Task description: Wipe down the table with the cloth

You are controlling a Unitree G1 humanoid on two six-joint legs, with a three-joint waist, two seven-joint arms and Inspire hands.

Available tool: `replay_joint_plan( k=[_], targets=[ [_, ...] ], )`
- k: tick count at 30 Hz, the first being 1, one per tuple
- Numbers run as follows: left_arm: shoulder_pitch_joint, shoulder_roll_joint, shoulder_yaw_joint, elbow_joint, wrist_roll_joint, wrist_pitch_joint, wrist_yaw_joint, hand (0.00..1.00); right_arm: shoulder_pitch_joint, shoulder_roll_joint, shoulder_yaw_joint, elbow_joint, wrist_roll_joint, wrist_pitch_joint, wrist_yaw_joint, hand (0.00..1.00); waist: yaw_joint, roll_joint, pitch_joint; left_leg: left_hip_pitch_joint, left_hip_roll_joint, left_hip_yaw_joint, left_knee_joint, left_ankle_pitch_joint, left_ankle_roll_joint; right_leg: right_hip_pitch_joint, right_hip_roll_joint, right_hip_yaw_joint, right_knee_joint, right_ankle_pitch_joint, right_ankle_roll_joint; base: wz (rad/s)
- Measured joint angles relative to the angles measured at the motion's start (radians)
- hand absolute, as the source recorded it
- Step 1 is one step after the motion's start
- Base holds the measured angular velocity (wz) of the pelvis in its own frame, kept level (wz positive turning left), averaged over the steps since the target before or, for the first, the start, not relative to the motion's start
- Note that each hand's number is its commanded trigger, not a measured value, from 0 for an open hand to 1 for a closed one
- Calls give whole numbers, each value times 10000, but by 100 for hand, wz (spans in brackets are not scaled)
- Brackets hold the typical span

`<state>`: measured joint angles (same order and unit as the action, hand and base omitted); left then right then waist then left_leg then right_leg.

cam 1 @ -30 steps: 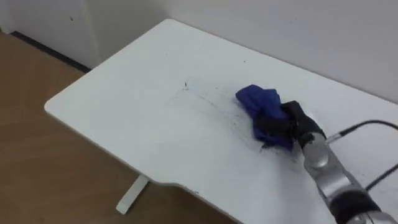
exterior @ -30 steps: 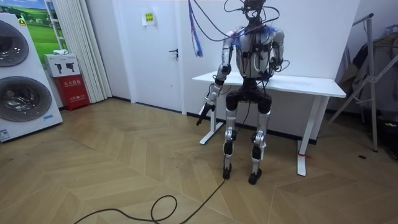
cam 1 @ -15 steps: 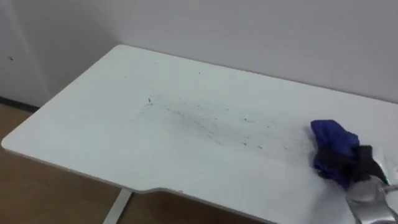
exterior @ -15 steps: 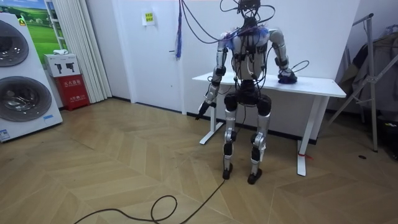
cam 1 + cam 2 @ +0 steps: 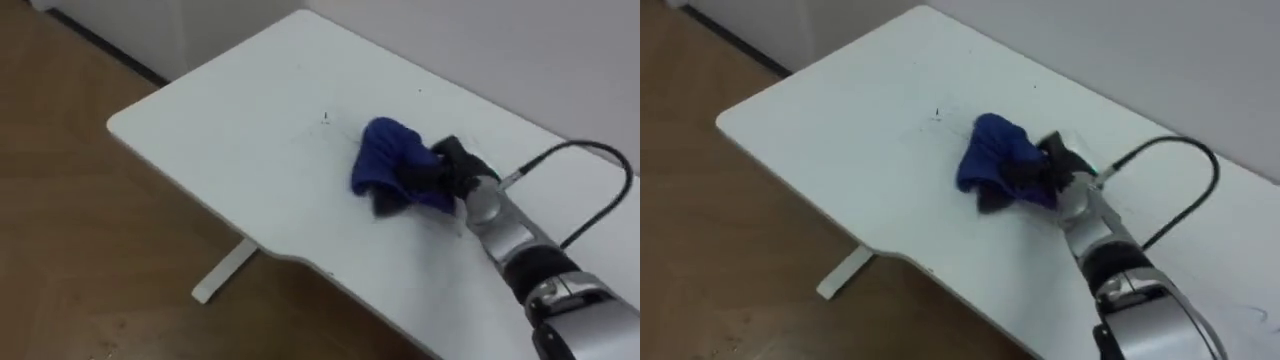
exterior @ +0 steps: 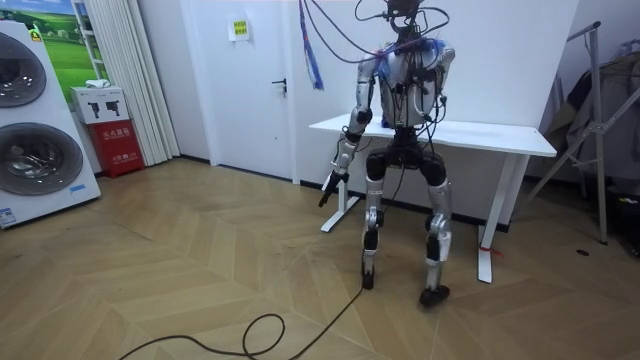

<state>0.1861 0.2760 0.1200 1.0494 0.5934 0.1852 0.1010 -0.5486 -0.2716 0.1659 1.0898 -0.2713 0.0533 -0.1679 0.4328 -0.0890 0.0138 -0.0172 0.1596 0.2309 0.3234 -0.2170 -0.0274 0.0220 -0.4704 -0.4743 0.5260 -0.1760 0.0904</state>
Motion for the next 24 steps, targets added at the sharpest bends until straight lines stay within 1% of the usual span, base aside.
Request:
replay_joint_plan(
  k=[1, 2, 3, 4, 5, 6, 7, 8, 9, 10, 11, 12, 13, 14, 15, 16, 17, 18, 19, 20, 21, 22, 23, 24],
  targets=[
    [0, 309, 356, 8, -25, -76, -3, 0, 428, -263, -265, -29, 62, -183, -124, 100, -202, 23, 10, -127, 403, -44, 292, -90, -237, 37, -81, 70, -623, 404, 46, -10],
    [8, 490, 427, 19, -41, -124, -3, 0, 705, -373, -399, -90, 109, -262, -210, 100, -346, 19, 6, -203, 583, -112, 436, -125, -367, 89, -96, 42, -907, 611, 73, 5],
    [8, 826, 446, 39, -108, -191, 1, 0, 1255, -599, -733, -150, 160, -439, -325, 100, -740, 17, 3, -343, 956, -307, 735, -257, -665, 250, -80, 41, -1430, 1033, 142, 15],
    [8, 1186, 473, 50, -124, -239, 0, 0, 1756, -796, -1092, -167, 245, -476, -396, 100, -1075, -27, -52, -431, 1293, -437, 1004, -304, -968, 421, -68, 41, -1857, 1418, 164, 20],
    [7, 1258, 472, 17, -126, -270, 4, 0, 1982, -889, -1249, -181, 250, -472, -409, 100, -1275, -27, -63, -431, 1464, -518, 1110, -325, -1150, 509, -29, 32, -1983, 1567, 182, 15],
    [-3, 1470, 421, 1, -156, -381, 61, 0, 2343, -1080, -1407, -308, 250, -461, -466, 100, -1539, -32, -90, -391, 1830, -581, 1247, -291, -1525, 587, 112, 46, -2034, 1725, 190, 0],
    [-1, 1571, 332, -12, -411, -446, 112, 0, 2605, -1206, -1383, -428, 261, -462, -510, 100, -1726, -20, -101, -194, 2225, -585, 1245, -190, -1903, 595, 439, 53, -1914, 1747, 224, -15],
    [59, 1543, 346, 7, -577, -457, 183, 0, 2595, -1246, -1384, -471, 279, -461, -514, 100, -1812, 5, -114, -94, 2406, -534, 1246, -170, -1995, 487, 582, -19, -1687, 1373, 615, -64],
    [70, 1281, 409, 0, -635, -440, 276, 0, 2567, -1405, -1283, -580, 280, -387, -512, 100, -1772, 348, -355, 5, 2995, -471, 1181, -55, -1931, 24, 941, -51, -892, 533, 1078, -77],
    [60, 883, 354, -134, -697, -464, 231, 0, 2535, -1456, -1193, -758, 273, -266, -484, 100, -1858, 529, -351, 198, 3282, -468, 724, 485, -1216, -362, 1269, -50, -186, -79, 556, -71],
    [58, 689, 322, -256, -711, -467, 210, 0, 2528, -1445, -1186, -867, 260, -153, -476, 100, -1866, 547, -340, 296, 3284, -436, 476, 815, -1114, -471, 1408, -44, -38, -260, 336, -37],
    [64, 298, 319, -464, -700, -465, 183, 0, 2433, -1330, -1167, -1026, 258, 80, -457, 100, -1870, 511, -308, 274, 3052, -367, 438, 974, -1171, -644, 1709, -33, -19, -479, 13, -32],
    [57, 44, 309, -466, -620, -413, 136, 0, 2130, -1068, -1011, -1138, 257, 440, -347, 100, -1855, 444, -282, 124, 2666, -378, 860, 870, -1186, -738, 1846, 38, -61, -592, -296, -36],
    [124, -66, 292, -464, -586, -367, 107, 0, 1934, -931, -885, -1216, 227, 593, -250, 100, -1838, 463, -279, -21, 2461, -410, 1176, 724, -1133, -756, 1927, 12, -90, -610, -424, -42],
    [173, -253, 179, -485, -583, -244, 29, 0, 1453, -623, -539, -1232, 58, 794, -72, 100, -1830, 440, -230, -357, 1977, -427, 1850, 359, -967, -788, 2113, 8, -106, -674, -685, -29],
    [237, -396, -100, -488, -600, -72, -58, 0, 976, -374, -299, -1235, -87, 944, 164, 100, -1830, 536, -210, -682, 1395, -507, 2343, -9, -723, -759, 2322, -41, -221, -677, -896, -20],
    [280, -442, -241, -492, -606, -3, -124, 0, 753, -258, -164, -1259, -174, 1000, 299, 100, -1794, 585, -165, -818, 1029, -550, 2490, -161, -618, -752, 2422, -57, -311, -675, -970, -16],
    [418, -524, -409, -630, -635, 75, -274, 0, 347, -57, 115, -1299, -408, 1015, 511, 100, -1590, 704, -50, -946, 319, -587, 2483, -390, -315, -762, 2645, 42, -454, -647, -1122, -33],
    [584, -624, -447, -924, -824, 194, -324, 0, 31, 53, 311, -1362, -476, 998, 660, 100, -1360, 759, -23, -968, -364, -667, 2126, -522, -18, -793, 2903, 156, -637, -597, -1228, -39],
    [608, -629, -436, -1024, -903, 207, -342, 0, -35, 60, 405, -1449, -486, 996, 717, 100, -1198, 821, -3, -954, -640, -721, 1824, -545, 252, -851, 3015, 211, -708, -589, -1243, -44],
    [617, -569, -371, -1082, -939, 278, -364, 0, -107, 133, 592, -1592, -595, 984, 827, 100, -836, 674, -45, -913, -935, -1034, 1370, -309, 308, -992, 3139, 371, -881, -593, -1206, -9],
    [657, -576, -299, -1057, -1087, 320, -356, 0, -73, 155, 572, -1614, -901, 866, 858, 100, -821, 688, -20, -781, -1010, -1135, 925, -100, 257, -899, 3286, 401, -1207, -463, -1080, 0],
    [731, -602, -224, -1064, -1128, 318, -357, 0, -11, 151, 529, -1602, -1004, 781, 851, 100, -806, 699, -34, -682, -1037, -1145, 664, 6, 237, -841, 3359, 450, -1403, -365, -1018, 20],
    [930, -624, -111, -1054, -1186, 321, -351, 0, 169, 113, 453, -1537, -1155, 623, 807, 100, -808, 672, -62, -458, -1069, -1127, 182, 169, 193, -694, 3479, 493, -1736, -249, -1012, 12]
  ],
)
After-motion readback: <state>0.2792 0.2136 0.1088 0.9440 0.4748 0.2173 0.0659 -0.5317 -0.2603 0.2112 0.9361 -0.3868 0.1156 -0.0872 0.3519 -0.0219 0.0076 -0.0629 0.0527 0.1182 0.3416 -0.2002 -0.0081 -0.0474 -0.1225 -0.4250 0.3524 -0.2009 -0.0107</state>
